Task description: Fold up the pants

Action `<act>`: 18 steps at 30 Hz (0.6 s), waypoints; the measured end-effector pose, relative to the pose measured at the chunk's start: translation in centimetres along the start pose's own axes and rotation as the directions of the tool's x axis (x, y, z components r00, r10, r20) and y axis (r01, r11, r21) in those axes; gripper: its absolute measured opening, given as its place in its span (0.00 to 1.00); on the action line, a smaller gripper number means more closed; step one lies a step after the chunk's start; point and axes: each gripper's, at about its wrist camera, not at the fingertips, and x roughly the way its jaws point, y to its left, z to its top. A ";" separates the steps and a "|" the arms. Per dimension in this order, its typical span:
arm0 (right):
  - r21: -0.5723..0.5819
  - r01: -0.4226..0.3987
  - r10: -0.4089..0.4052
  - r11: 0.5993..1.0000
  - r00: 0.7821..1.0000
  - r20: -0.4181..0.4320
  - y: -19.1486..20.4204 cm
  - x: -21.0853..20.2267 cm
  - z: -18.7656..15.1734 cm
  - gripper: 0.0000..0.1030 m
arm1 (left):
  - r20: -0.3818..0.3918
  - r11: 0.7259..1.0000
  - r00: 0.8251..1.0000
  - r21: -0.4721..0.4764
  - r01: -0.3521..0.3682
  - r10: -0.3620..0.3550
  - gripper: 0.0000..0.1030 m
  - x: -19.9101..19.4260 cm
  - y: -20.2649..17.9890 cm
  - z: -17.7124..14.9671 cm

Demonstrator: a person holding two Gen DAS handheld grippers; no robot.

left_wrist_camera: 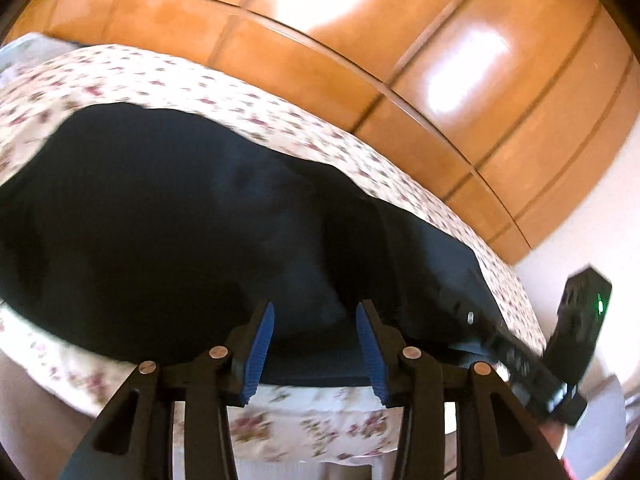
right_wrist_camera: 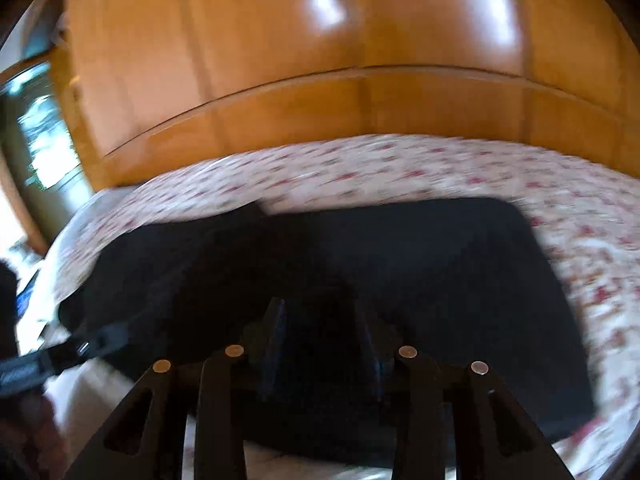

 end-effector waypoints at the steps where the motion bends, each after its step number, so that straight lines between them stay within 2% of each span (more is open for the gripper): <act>1: -0.009 -0.010 0.010 1.000 1.000 -0.007 0.6 0.2 -0.3 0.37 | 0.014 1.000 1.000 -0.028 -0.015 0.015 0.42 -0.6 0.8 0.0; 3: -0.047 -0.012 0.010 0.999 0.999 -0.033 1.9 1.0 -0.9 0.37 | 0.035 0.997 0.999 -0.065 -0.035 0.038 0.42 -1.5 1.8 -0.1; 5: -0.086 0.027 -0.031 0.996 0.999 -0.037 2.8 1.4 -1.5 0.37 | 0.058 0.993 0.996 -0.098 -0.063 0.069 0.42 -2.4 2.7 -0.1; 9: -0.050 0.007 -0.009 0.999 0.999 -0.034 2.1 1.6 -1.8 0.37 | 0.095 0.978 0.985 -0.165 -0.125 0.141 0.44 -3.8 4.5 -0.4; 13: -0.014 -0.012 0.012 1.000 1.000 -0.028 1.5 1.5 -1.9 0.37 | 0.143 0.938 0.963 -0.299 -0.177 0.228 0.59 -5.7 7.1 -1.2; 16: -0.017 -0.007 0.006 1.000 1.000 -0.023 1.7 1.5 -2.0 0.37 | 0.148 0.891 0.955 -0.419 -0.175 0.257 0.61 -6.4 9.6 -1.7; 18: -0.013 -0.006 0.006 1.000 1.000 -0.020 1.7 1.5 -2.0 0.37 | 0.130 0.871 0.956 -0.458 -0.177 0.263 0.61 -6.1 10.5 -2.0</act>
